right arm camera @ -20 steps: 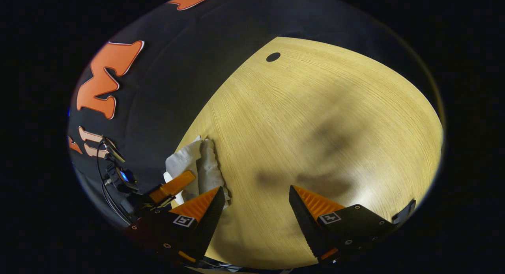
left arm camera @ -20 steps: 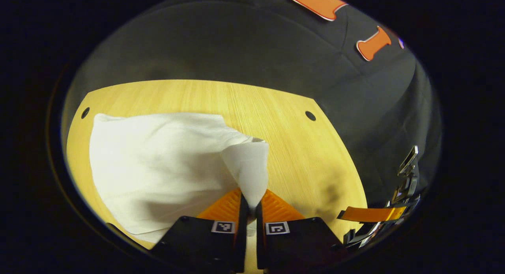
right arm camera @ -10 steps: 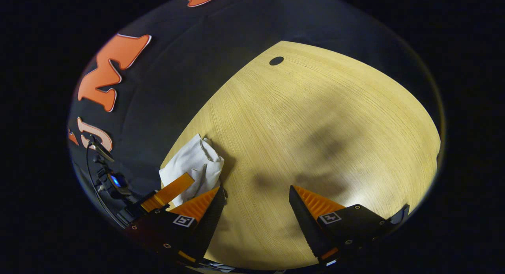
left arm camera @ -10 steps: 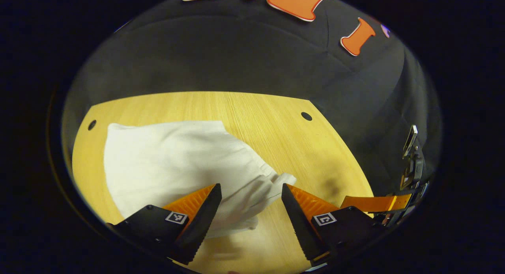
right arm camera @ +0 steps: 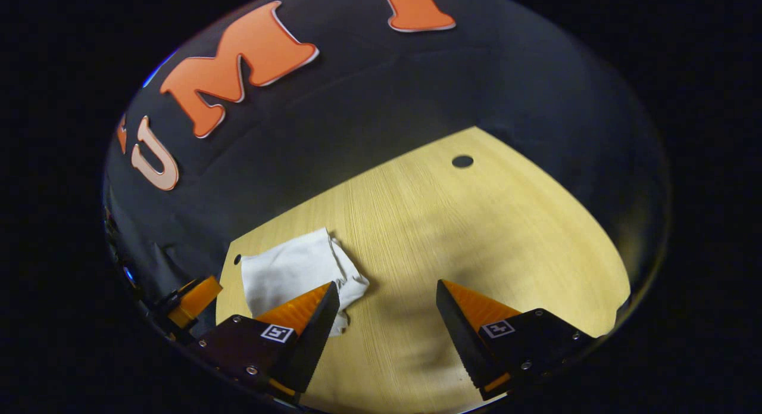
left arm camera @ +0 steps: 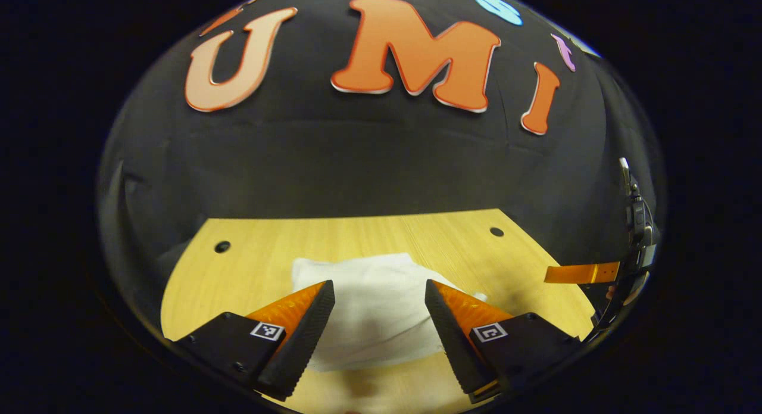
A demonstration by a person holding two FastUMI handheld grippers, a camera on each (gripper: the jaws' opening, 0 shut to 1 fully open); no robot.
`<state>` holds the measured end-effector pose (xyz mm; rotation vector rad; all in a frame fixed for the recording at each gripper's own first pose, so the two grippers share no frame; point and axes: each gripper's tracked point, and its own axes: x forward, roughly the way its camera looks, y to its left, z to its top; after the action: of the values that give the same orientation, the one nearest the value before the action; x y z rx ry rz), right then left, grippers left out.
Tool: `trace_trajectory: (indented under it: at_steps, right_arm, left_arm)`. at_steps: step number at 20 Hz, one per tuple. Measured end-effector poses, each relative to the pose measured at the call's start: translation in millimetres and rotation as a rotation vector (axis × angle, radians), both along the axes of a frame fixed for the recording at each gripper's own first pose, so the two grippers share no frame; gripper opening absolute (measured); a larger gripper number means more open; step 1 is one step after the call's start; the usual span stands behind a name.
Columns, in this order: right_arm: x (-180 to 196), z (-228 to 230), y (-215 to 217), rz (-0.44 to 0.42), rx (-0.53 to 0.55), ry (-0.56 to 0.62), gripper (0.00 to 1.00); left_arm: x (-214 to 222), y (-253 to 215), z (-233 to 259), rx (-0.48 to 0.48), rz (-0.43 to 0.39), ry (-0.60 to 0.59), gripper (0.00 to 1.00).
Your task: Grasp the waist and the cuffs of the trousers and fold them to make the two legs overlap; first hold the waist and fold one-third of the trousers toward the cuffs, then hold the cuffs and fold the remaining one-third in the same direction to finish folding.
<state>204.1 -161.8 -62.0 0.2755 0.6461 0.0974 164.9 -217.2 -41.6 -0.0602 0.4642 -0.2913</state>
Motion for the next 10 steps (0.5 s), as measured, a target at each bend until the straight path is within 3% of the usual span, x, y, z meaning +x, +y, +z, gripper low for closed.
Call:
trace_trajectory:
  at_steps: [6, 10]
  right_arm:
    - [18, 86, 12, 0.009, -0.12, -0.3, 0.98]
    - [4, 117, 23, -0.003, -0.155, -0.415, 0.98]
  left_arm:
    - [-8, 76, 68, -0.032, 0.14, -0.214, 0.99]
    - [-18, 124, 102, -0.059, 0.236, -0.319, 1.0]
